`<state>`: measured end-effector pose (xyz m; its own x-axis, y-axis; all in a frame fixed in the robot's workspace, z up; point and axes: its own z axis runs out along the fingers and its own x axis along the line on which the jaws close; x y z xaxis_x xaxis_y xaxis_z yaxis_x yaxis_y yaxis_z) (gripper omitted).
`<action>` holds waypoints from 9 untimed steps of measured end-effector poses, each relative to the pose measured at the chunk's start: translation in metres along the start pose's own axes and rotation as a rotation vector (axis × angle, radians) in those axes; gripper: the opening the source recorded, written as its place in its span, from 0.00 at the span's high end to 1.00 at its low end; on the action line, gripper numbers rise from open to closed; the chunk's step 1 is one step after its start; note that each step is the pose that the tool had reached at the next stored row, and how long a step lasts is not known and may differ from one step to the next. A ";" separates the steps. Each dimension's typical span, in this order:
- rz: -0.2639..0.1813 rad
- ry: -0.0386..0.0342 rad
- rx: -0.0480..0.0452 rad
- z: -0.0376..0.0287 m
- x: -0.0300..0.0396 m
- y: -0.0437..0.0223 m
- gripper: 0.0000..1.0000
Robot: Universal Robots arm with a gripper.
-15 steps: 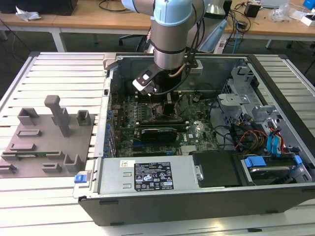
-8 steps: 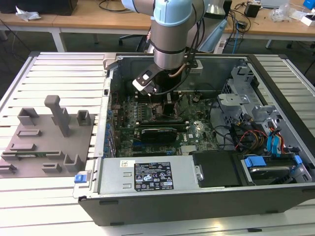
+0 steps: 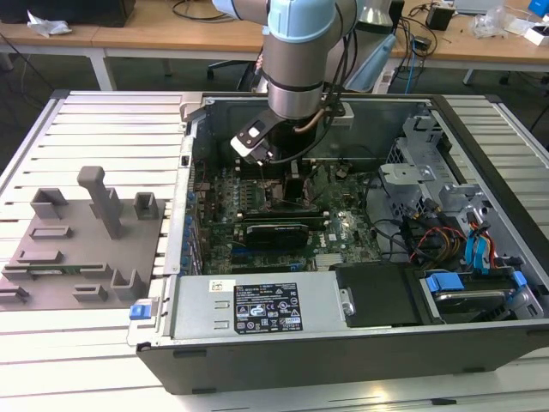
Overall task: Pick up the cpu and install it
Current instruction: 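Place the cpu into insertion slot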
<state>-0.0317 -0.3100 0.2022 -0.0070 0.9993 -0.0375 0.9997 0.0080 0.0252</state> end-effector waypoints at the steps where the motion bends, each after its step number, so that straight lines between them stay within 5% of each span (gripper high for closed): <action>1: 0.000 0.0001 0.0000 -0.0027 -0.0001 0.0001 0.38; 9: 0.000 0.0002 -0.0001 -0.0163 -0.0005 0.0004 0.38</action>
<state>-0.0317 -0.3099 0.2186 -0.0070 0.9993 -0.0373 0.9996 0.0080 0.0253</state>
